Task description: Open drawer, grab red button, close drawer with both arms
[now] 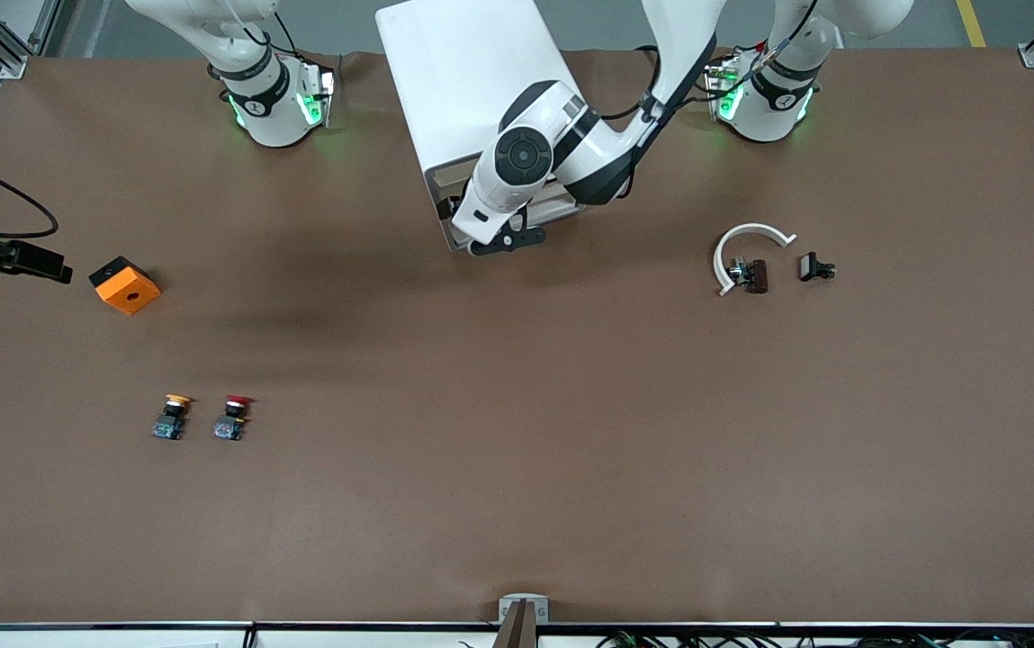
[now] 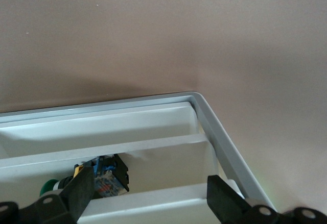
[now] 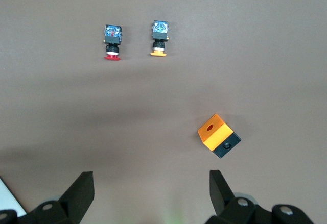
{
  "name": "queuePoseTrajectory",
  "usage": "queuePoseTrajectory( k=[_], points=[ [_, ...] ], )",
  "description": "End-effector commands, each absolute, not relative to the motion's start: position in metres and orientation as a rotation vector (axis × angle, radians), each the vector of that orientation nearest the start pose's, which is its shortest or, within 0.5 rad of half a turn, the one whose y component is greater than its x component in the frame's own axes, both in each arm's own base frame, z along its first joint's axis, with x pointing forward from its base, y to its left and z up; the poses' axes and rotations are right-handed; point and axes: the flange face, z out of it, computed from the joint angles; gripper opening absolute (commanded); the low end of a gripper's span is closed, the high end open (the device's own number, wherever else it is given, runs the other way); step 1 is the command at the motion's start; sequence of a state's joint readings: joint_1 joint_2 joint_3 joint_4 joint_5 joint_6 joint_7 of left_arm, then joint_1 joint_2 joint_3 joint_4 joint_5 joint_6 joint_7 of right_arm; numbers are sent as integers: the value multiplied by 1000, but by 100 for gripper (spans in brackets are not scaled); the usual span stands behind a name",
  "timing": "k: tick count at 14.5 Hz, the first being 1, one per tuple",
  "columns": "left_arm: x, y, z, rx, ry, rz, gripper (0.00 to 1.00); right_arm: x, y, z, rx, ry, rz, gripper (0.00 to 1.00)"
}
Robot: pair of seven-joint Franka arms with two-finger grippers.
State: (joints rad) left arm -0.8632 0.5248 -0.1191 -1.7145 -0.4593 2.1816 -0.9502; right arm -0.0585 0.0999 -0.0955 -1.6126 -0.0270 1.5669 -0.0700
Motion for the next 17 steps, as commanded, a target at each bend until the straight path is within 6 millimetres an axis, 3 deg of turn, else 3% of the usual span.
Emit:
queuePoseTrajectory(
  k=[1,4,7,9,12,15,17],
  points=[
    [368,-555,276,-3225,-483,668,100,564,-86,590,-3178,113,234,100],
    [392,-539,270,-3220,-520,637,100,565,-91,610,-3164,136,214,100],
    [440,-513,290,-3249,-551,504,100,561,-84,614,-3127,123,211,100],
    [477,-495,316,-3282,-582,389,100,560,-86,618,-3126,125,192,100],
    [537,-450,369,-3287,-613,206,100,557,-101,621,-3124,173,184,100],
    [568,-390,421,-3252,-623,59,100,553,-83,624,-3129,134,217,100],
    [582,-350,443,-3223,-521,0,100,550,-84,627,-3123,142,211,100]
  ],
)
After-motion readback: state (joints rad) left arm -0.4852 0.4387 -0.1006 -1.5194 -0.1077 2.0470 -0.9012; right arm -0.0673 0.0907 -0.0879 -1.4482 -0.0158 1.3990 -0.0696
